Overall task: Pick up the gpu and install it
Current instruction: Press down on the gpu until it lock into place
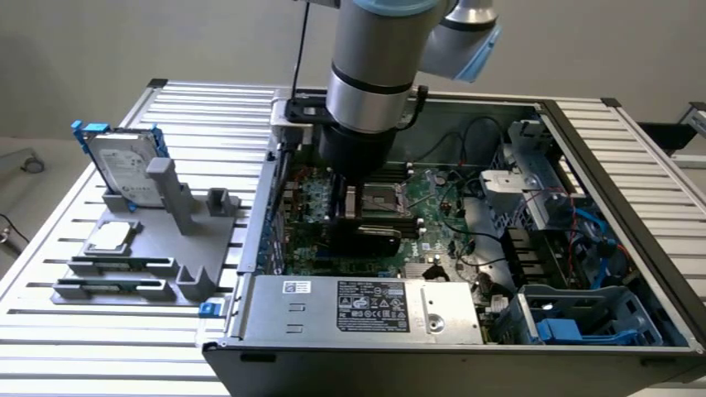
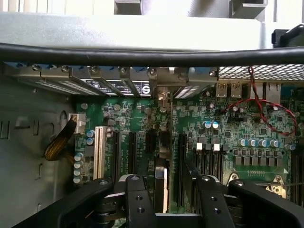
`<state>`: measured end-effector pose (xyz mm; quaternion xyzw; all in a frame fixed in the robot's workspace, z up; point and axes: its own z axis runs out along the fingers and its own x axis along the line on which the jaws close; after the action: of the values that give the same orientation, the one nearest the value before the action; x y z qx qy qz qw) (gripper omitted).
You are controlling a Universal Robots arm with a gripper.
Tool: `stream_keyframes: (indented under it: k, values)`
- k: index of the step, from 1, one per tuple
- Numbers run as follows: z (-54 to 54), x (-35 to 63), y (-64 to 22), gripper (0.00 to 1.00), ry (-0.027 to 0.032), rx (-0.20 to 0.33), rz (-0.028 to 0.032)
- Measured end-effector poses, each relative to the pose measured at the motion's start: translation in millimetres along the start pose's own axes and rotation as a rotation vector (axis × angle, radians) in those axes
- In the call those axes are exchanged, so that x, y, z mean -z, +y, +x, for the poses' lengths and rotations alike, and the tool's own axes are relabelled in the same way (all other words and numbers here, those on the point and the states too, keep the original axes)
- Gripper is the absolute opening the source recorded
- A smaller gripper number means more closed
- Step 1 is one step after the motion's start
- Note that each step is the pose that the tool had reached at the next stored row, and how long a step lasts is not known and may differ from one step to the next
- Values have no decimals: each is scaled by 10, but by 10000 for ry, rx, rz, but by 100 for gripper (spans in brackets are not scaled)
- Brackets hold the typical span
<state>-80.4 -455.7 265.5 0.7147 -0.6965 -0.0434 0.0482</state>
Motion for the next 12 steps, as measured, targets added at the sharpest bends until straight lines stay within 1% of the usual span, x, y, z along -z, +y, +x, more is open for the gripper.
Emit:
stream_keyframes:
  k: [6, 10, 12]
  values:
    - [40, -66, -65, 42, -49, -75, 0]
    - [40, -89, -70, 42, -65, -176, 0]
    - [40, -101, -72, 42, -82, -186, 1]
